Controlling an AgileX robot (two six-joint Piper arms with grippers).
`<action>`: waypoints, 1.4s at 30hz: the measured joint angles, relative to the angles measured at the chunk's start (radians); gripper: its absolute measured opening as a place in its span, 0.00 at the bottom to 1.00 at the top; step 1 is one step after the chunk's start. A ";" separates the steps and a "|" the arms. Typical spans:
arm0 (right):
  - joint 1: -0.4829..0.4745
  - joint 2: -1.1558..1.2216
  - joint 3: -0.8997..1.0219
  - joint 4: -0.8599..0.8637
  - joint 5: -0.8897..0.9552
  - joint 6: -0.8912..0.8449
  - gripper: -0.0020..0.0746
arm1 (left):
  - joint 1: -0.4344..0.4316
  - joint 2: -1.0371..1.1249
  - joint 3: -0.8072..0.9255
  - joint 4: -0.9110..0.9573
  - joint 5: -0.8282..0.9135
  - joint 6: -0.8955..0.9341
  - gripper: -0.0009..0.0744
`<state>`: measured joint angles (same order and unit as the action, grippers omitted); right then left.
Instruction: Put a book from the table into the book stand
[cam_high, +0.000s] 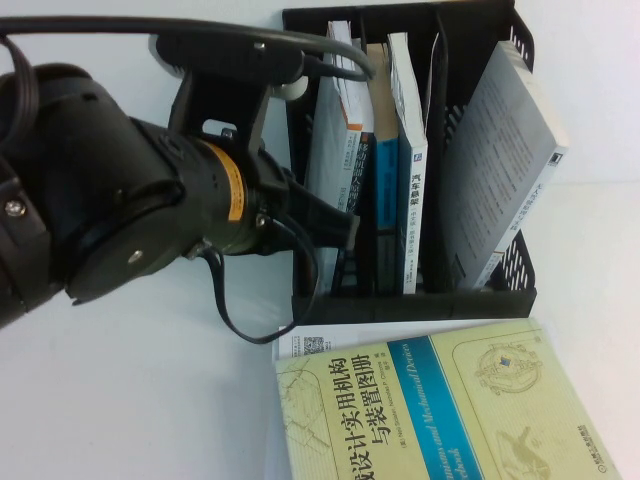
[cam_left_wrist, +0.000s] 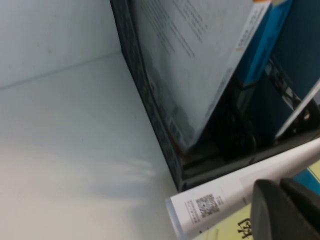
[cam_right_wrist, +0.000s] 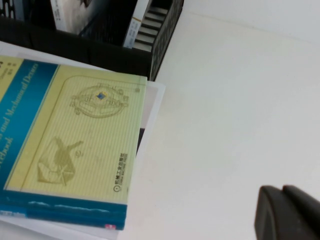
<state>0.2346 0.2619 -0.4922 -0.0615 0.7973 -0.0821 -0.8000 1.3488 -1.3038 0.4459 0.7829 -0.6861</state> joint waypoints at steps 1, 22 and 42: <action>0.000 0.000 0.000 0.000 0.002 0.000 0.02 | 0.000 0.000 0.009 -0.018 -0.002 -0.002 0.01; 0.000 0.000 0.000 0.003 0.008 0.000 0.02 | 0.125 -0.107 0.229 0.064 -0.069 0.058 0.01; 0.000 0.000 0.000 0.027 0.008 0.024 0.02 | 0.740 -1.209 1.245 0.080 -0.769 -0.270 0.01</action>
<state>0.2346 0.2619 -0.4922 -0.0341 0.8051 -0.0580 -0.0596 0.1395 -0.0584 0.5263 0.0136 -0.9563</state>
